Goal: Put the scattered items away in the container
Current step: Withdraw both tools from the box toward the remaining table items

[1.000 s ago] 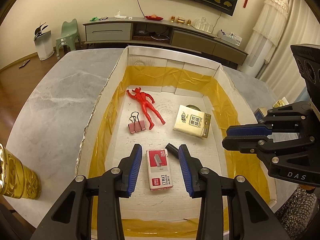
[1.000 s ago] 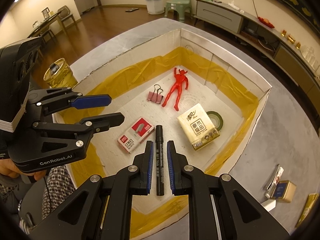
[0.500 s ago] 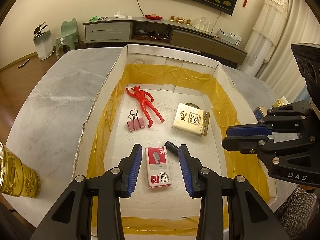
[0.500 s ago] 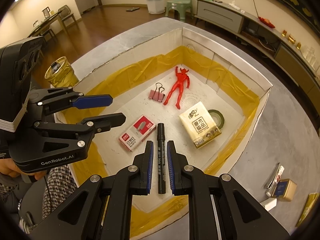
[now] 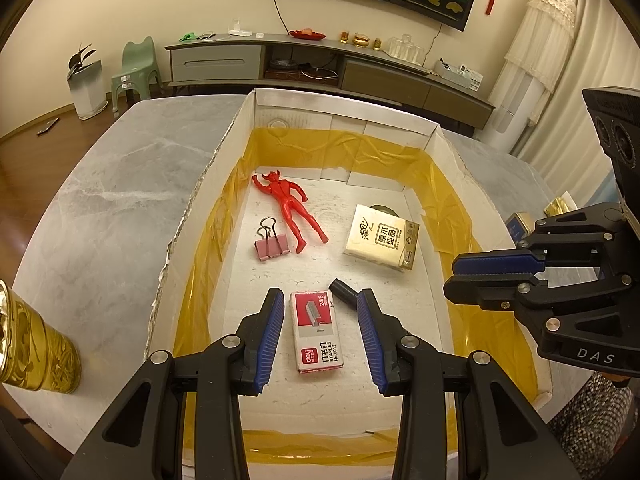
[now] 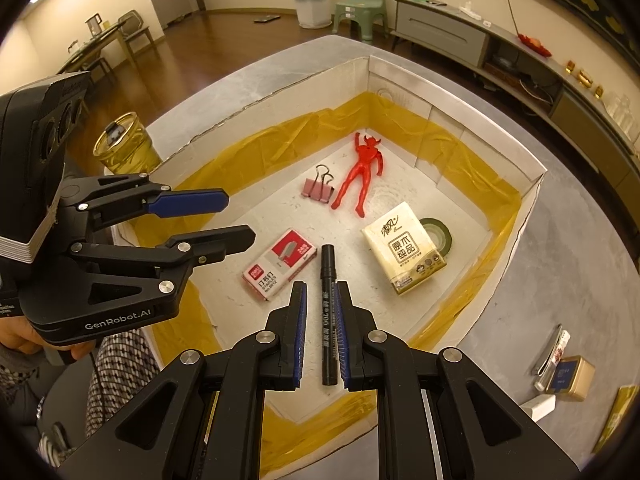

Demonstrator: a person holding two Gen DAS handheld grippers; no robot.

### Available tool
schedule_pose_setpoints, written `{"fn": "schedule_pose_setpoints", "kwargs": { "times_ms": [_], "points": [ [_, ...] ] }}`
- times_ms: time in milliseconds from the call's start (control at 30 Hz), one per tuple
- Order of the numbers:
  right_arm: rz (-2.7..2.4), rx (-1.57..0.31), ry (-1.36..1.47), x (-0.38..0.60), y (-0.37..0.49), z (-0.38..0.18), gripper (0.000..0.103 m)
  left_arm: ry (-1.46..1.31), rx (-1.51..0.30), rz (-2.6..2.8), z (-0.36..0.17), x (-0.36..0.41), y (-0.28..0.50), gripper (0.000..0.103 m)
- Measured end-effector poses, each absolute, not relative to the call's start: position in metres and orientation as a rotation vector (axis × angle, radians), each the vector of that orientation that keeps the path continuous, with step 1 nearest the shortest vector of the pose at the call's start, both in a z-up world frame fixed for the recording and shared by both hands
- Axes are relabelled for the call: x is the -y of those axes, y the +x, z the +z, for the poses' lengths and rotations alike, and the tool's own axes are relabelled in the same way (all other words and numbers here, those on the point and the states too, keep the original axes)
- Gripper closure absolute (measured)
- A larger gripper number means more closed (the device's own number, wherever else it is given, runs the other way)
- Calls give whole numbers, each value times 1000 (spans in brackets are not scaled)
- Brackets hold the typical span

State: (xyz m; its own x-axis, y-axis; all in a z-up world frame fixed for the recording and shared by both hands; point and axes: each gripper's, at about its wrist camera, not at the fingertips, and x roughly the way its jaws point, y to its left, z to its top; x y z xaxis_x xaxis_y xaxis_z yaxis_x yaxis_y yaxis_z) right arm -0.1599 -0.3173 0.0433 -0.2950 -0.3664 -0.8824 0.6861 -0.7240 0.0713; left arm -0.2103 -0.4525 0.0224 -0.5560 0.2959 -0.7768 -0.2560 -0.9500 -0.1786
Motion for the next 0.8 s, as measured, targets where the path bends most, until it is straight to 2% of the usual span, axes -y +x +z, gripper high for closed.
{"fn": "schedule_pose_setpoints", "kwargs": {
  "times_ms": [800],
  "points": [
    [-2047,-324,1231,301,-141,67,88,-1238,23,2545,47,442,-192,63]
  ]
}}
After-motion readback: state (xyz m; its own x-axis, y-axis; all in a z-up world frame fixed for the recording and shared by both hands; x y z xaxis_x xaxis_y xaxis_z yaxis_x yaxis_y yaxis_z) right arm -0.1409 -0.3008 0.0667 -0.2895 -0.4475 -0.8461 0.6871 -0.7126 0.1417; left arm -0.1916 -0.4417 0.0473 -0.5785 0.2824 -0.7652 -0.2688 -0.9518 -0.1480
